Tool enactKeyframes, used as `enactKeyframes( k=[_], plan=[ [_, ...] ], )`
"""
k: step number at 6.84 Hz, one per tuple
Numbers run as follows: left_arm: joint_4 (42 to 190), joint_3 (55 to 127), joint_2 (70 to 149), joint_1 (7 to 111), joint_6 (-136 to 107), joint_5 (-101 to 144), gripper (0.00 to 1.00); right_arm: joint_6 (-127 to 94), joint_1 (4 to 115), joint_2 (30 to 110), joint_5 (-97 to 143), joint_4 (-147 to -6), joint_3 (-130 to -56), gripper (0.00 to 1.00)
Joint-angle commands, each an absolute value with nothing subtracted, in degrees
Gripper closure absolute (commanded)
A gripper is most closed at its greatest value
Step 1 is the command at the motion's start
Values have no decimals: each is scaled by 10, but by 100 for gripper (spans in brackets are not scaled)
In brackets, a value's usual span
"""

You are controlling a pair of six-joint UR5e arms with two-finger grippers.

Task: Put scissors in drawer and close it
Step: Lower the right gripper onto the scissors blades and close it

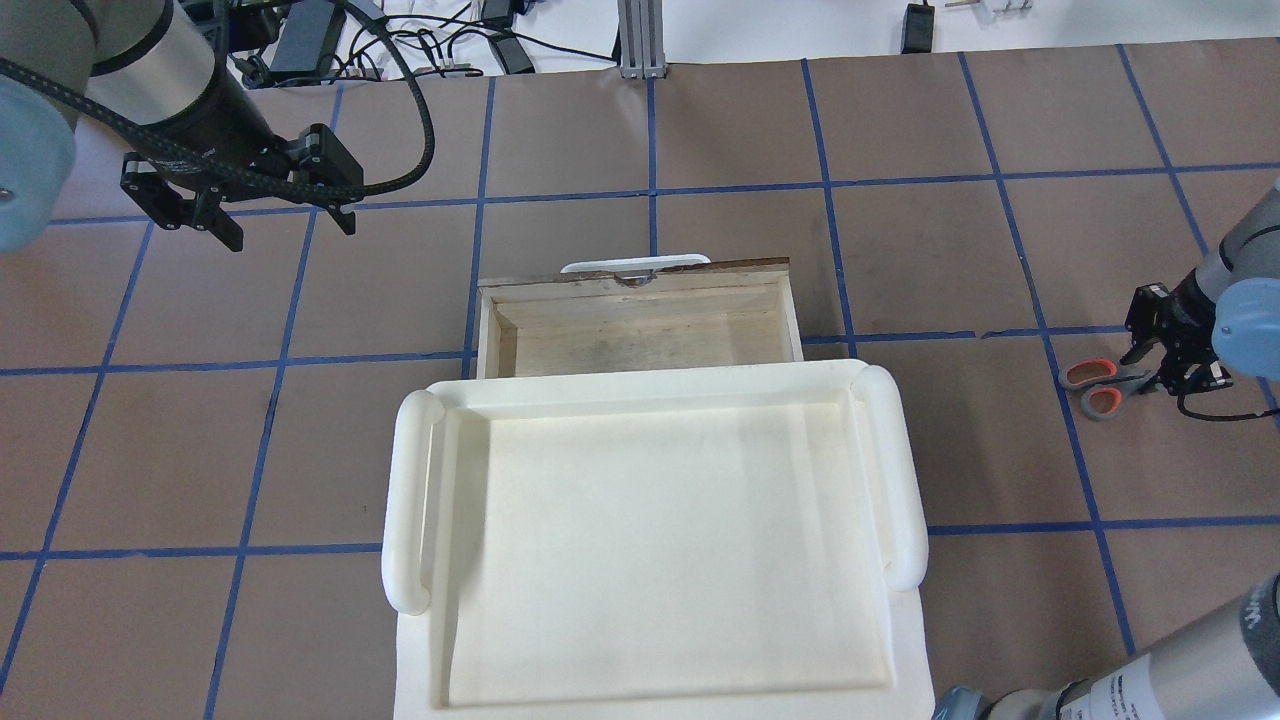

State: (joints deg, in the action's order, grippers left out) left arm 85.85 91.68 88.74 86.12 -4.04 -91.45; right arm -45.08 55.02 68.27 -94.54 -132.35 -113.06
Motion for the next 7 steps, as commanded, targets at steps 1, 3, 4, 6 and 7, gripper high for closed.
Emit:
enactKeyframes(
  k=[1,3,4,6,7],
  plan=[
    [860,918,886,863,-41,-915,0,-450,550,683,-940,-1324,-1130,84],
    [860,918,886,862,-41,-915,0,-447,551,689,-938,-1327,-1122,92],
    [859,918,887,862,-42,-914,0,-447,552,695,-939,-1318,-1113,93],
    [858,918,887,860,-42,-913,0,-452,556,721,-920,-1310,-1110,93],
    [858,918,887,861,-42,-914,0,-460,559,740,-885,-1264,-1098,96]
  ],
)
